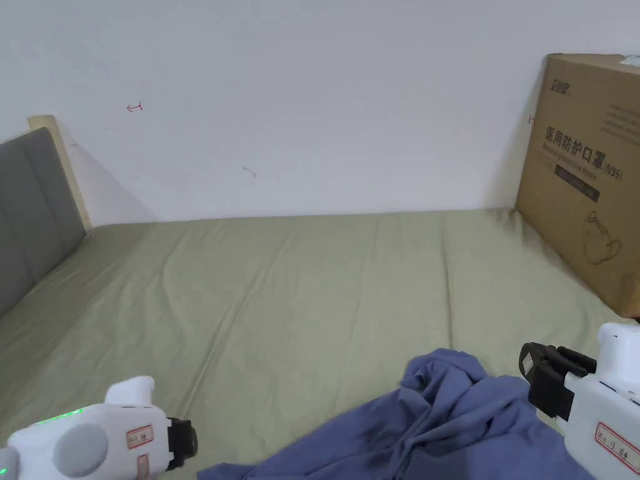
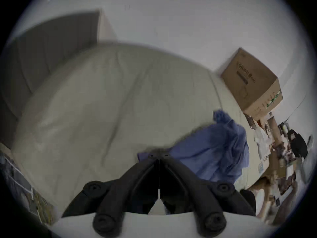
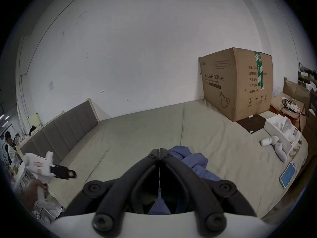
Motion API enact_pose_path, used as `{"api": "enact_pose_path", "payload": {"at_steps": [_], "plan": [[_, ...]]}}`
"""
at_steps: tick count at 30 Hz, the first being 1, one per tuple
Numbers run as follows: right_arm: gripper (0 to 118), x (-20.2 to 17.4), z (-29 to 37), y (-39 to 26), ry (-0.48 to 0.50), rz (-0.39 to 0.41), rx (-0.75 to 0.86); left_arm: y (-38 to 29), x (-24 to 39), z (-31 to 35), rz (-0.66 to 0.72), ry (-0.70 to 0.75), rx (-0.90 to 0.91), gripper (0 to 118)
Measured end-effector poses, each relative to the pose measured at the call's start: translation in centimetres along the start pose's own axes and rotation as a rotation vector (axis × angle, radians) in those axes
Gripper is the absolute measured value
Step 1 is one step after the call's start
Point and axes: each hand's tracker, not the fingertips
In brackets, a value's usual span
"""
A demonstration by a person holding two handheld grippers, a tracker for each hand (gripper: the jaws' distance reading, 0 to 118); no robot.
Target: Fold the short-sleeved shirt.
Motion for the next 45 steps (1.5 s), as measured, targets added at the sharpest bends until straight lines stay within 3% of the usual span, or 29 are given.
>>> {"api": "enact_pose_path", "payload": {"at_steps": [2,3,4,5,10,11,12,13,15,17,20,22,23,24,31,32,34,36,37,40,45], "plan": [[0,0.3,0.0,-0.2,-0.005,0.002,-0.015,0.4,-0.6,-3.2,0.031,0.032,-0.056,6],[0,0.7,0.0,-0.2,-0.011,0.005,-0.021,0.5,-0.8,-4.9,0.039,0.048,-0.085,42],[0,1.0,0.0,-0.3,-0.019,0.007,-0.026,0.5,-0.9,-6.7,0.035,0.044,-0.121,88],[0,1.4,0.1,-0.3,-0.028,0.007,-0.031,0.4,-1.0,-7.9,0.033,0.048,-0.143,118],[0,4.6,0.0,-0.4,-0.083,-0.089,-0.055,-1.5,-0.7,-13.1,0.028,0.027,-0.189,112],[0,5.5,-0.2,-0.4,-0.099,-0.111,-0.066,-2.0,-0.1,-12.6,-0.032,0.086,-0.163,110],[0,6.5,-0.7,-0.5,-0.115,-0.133,-0.081,-2.3,0.6,-11.4,-0.092,0.106,-0.089,97],[0,7.1,-1.2,-0.6,-0.125,-0.148,-0.102,-2.5,0.8,-10.6,-0.118,0.117,-0.05,71],[0,8.9,-3.0,-0.9,-0.152,-0.164,-0.136,-3.1,1.8,-7.8,-0.117,0.038,-0.013,2],[0,10.1,-5.2,-1.0,-0.158,-0.163,-0.168,-3.9,1.3,-4.9,-0.036,-0.061,0.054,2],[4,10.9,-10.3,-0.5,-0.148,-0.167,-0.289,-3.5,-0.6,-2.9,-0.006,-0.076,0.128,2],[76,11.2,-14.3,-0.3,-0.112,-0.184,-0.369,-4.1,0.0,-1.1,-0.003,-0.092,0.154,2],[102,11.3,-16.9,-0.3,-0.098,-0.187,-0.426,-4.3,0.0,-0.6,-0.004,-0.097,0.166,2],[110,11.2,-19.4,-0.5,-0.085,-0.177,-0.475,-4.5,0.0,-0.2,-0.006,-0.102,0.166,2],[106,10.5,-34.7,-1.9,-0.085,0.027,-0.798,-5.0,0.4,-0.2,-0.047,-0.071,0.134,2],[103,10.8,-36.8,-2.5,-0.159,0.06,-0.868,-5.1,0.2,-0.5,-0.034,-0.069,0.123,2],[75,11.3,-37.7,-3.1,-0.178,0.057,-0.955,-4.8,-0.3,-0.7,-0.013,-0.074,0.112,2],[19,11.4,-37.3,-2.9,-0.1,0.005,-0.971,-4.8,-0.4,-1.0,0.0,-0.075,0.103,2],[10,11.2,-36.7,-2.2,-0.091,0.025,-0.946,-4.8,-0.5,-0.9,0.002,-0.074,0.107,2],[7,10.6,-32.9,-0.1,0.004,0.135,-0.842,-4.5,-0.2,0.4,-0.004,-0.032,0.193,2],[7,11.7,-21.1,6.2,0.054,0.027,-0.592,-0.9,-0.3,4.8,-0.015,-0.077,0.325,2]]}}
